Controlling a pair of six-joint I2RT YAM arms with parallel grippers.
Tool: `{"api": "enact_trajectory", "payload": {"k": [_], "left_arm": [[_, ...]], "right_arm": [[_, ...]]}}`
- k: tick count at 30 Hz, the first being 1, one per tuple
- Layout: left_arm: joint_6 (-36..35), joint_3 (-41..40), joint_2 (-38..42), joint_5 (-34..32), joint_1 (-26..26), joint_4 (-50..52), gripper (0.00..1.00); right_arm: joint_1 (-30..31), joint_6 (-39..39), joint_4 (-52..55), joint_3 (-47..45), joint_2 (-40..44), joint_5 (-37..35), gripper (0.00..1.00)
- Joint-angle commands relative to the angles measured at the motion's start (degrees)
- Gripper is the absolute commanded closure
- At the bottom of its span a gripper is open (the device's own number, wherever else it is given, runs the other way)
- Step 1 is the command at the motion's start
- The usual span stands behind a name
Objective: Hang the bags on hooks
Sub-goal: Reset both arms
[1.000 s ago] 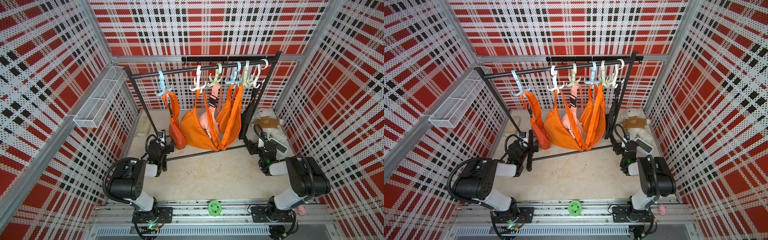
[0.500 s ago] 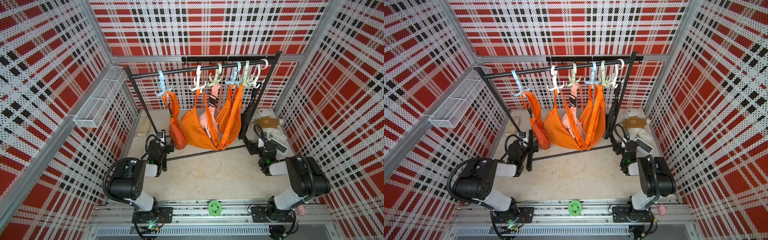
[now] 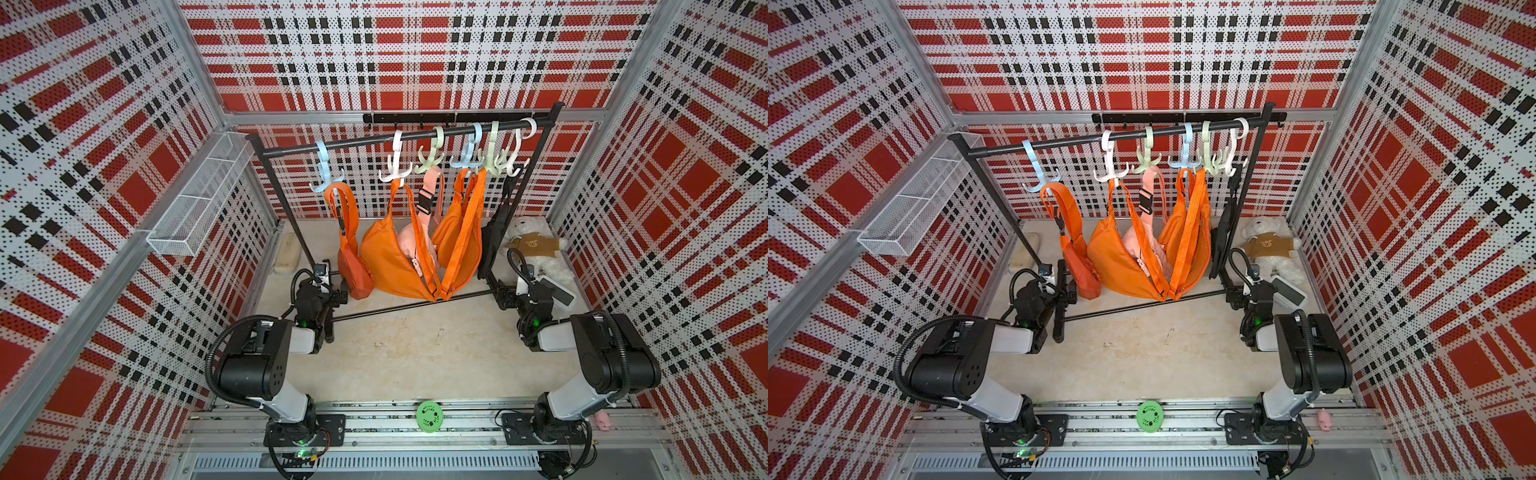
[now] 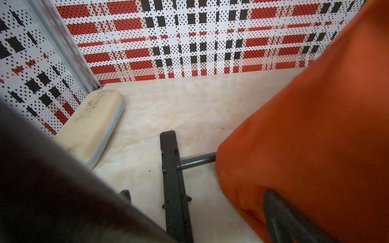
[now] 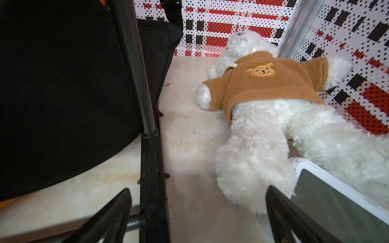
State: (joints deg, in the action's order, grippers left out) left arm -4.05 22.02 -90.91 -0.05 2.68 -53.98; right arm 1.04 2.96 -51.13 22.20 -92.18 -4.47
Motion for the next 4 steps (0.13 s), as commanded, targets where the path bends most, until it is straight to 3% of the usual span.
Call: {"api": "enact_trajectory", "payload": {"k": [1,4], "left_arm": [[0.5,1.4,0.2,0.0,0.1,0.8,0.01],[0.6,0.9,0.6,0.3,-0.2,0.1,0.01]], "right_arm": [[0.1,-0.3,-1.8,0.7,1.2,0.6,0.0],[0.1,-0.2,-1.7,0.8,1.1,0.6,0.0]]}}
